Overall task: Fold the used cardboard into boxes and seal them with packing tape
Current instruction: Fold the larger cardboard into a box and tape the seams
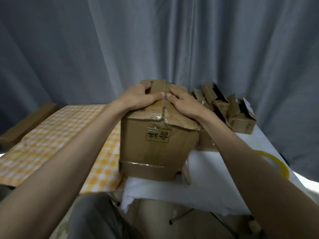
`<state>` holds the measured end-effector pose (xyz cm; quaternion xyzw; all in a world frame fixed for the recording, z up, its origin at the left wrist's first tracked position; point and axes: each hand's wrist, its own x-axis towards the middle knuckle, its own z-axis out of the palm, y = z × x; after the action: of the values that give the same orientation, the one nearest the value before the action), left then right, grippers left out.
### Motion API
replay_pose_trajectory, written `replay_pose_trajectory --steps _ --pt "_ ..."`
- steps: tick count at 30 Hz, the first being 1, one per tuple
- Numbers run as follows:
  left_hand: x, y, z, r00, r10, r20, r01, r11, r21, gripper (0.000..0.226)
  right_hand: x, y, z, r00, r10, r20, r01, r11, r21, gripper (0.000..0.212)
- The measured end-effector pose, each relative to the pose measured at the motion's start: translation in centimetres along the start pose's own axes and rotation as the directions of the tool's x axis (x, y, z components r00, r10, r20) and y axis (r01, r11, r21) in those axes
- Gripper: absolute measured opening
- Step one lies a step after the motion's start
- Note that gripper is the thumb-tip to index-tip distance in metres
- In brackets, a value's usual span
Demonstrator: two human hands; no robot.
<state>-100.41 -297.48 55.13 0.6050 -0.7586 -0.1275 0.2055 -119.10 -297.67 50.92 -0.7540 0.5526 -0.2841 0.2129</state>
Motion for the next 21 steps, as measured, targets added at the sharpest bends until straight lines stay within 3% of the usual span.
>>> replay_pose_trajectory --steps 5,10,18,21 --pt "-1.2 -2.7 1.3 0.990 -0.081 0.115 0.073 0.995 0.074 0.077 -0.1 1.0 4.9 0.993 -0.007 0.120 0.000 0.998 0.059 0.054" --pt "-1.8 -3.5 5.1 0.999 -0.045 0.026 0.045 0.999 0.002 0.085 -0.2 3.2 4.7 0.999 0.028 0.027 -0.029 0.998 0.058 0.056" --pt "-2.5 -4.4 11.7 0.996 -0.091 0.026 0.092 0.995 -0.045 0.081 0.0 6.9 5.6 0.990 -0.033 0.136 0.063 0.972 -0.226 0.054" --pt "-2.5 -4.3 12.3 0.996 -0.081 0.028 0.077 0.990 0.116 0.078 0.6 7.4 5.9 0.991 -0.038 0.131 0.072 0.960 -0.270 0.055"
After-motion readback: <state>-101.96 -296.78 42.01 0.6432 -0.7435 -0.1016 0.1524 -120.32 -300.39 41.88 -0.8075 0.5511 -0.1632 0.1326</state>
